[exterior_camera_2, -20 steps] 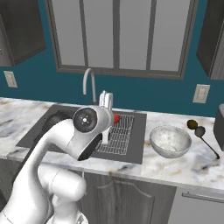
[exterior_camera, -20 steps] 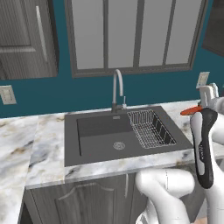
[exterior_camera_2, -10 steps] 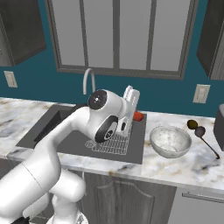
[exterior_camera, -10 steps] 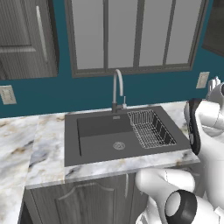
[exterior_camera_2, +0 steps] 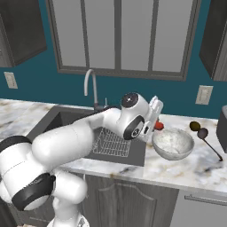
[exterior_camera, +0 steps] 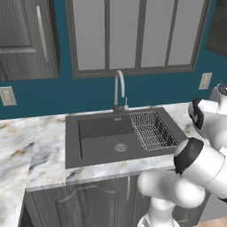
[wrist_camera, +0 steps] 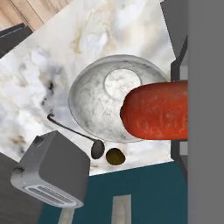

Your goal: Pick the carrot from the sink and place it in the bowl. Then pick the bowl and place it in the microwave. Then close the microwave door and press the start button.

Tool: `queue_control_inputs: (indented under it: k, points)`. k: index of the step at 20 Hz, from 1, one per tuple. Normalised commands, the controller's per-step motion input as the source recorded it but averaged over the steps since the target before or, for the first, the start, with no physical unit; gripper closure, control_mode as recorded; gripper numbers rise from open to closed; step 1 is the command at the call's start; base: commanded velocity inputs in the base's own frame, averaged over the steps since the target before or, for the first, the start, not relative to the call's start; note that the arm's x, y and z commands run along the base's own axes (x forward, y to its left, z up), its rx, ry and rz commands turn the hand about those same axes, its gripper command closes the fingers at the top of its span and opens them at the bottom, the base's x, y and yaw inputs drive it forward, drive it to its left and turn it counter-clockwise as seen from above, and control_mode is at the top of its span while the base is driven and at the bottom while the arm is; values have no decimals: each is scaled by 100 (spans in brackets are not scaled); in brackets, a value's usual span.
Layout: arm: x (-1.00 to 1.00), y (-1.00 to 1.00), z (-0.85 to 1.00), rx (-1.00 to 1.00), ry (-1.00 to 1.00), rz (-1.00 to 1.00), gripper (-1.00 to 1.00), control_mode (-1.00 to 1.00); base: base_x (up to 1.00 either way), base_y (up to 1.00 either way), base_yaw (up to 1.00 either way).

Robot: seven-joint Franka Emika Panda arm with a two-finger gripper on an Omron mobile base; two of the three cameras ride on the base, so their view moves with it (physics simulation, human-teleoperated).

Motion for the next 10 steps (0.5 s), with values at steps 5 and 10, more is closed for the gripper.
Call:
queue_control_inputs:
  k: [5, 10]
  points:
    - [68, -49, -29, 12, 12, 0, 100, -100, 0, 0, 0]
    - [51, -63, -9, 12, 6, 0, 100, -100, 0, 0, 0]
